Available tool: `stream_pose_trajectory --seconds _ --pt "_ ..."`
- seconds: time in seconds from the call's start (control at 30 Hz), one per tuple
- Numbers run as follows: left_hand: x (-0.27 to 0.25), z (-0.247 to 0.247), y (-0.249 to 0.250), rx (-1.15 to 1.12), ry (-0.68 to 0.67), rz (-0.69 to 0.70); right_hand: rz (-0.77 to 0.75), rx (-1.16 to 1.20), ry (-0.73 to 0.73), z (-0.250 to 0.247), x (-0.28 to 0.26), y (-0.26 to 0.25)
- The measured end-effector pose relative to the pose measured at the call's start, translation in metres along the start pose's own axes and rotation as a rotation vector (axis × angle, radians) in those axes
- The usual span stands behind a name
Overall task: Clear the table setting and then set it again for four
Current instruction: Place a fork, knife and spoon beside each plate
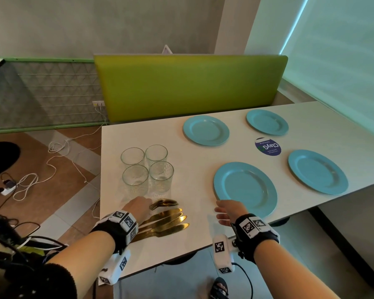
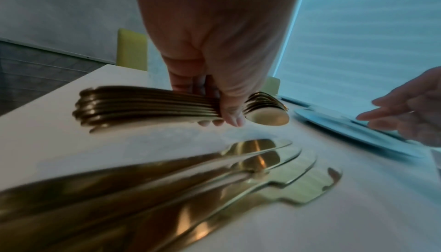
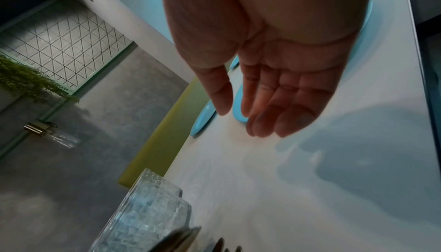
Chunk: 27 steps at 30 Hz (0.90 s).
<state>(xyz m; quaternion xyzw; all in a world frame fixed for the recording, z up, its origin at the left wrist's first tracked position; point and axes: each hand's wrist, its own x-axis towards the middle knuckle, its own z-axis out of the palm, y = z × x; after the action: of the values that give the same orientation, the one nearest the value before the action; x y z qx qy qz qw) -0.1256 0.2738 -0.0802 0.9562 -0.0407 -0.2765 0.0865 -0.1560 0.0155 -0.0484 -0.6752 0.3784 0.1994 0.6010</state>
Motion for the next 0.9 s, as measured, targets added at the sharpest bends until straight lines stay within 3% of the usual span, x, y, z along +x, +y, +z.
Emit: stream_pose_trajectory --seconds 0.17,0.3,0.47,0.73,0.9 --pt "-0.003 -0.017 0.032 -0.152 0.023 0.107 -0.024 -0.001 -0.023 0.005 -0.004 -0.004" --pt "0.001 -0.026 0.061 -0.428 0.045 0.192 -0.058 -0.028 -0.121 0.015 -0.012 -0.012" --pt "-0.001 -0.023 0.095 -0.697 -0.050 0.237 -0.129 -0.048 -0.238 0.028 -0.021 -0.017" --pt "-0.001 -0.016 0.114 -0.891 -0.148 0.259 -0.143 -0.035 -0.248 0.009 -0.026 -0.017" --pt "-0.003 -0.021 0.127 -0.949 -0.229 0.290 -0.166 0.032 -0.142 0.000 -0.022 -0.017"
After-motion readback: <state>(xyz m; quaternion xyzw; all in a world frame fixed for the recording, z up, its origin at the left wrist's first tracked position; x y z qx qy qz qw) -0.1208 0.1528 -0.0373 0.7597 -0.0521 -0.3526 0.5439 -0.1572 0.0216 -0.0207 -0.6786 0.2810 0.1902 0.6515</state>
